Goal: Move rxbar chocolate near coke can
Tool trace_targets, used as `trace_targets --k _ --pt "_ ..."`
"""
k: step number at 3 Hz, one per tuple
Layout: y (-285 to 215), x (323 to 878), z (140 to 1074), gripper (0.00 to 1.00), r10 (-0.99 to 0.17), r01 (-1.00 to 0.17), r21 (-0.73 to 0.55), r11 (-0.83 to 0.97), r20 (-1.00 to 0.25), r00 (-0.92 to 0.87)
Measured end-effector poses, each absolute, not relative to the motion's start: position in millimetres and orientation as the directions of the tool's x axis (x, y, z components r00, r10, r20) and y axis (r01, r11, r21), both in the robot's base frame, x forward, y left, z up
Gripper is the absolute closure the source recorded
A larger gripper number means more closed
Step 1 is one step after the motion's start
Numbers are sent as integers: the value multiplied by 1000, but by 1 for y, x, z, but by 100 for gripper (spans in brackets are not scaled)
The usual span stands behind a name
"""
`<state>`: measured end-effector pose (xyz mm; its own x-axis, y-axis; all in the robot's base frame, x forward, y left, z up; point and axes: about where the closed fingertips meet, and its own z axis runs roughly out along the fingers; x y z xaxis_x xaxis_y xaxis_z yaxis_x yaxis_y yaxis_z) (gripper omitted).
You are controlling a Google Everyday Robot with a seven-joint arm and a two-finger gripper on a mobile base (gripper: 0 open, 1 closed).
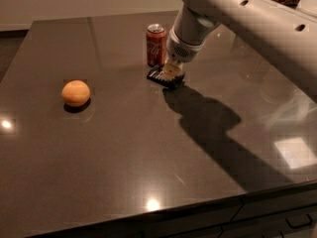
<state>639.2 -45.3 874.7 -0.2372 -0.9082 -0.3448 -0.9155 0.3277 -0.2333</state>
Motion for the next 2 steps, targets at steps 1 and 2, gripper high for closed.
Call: trace_targets --k 1,2 --pt "-44 639 873 4 -909 -917 -232 326 -344 -236" --pt "-44 639 872 0 -909 -917 -230 325 -343 -236"
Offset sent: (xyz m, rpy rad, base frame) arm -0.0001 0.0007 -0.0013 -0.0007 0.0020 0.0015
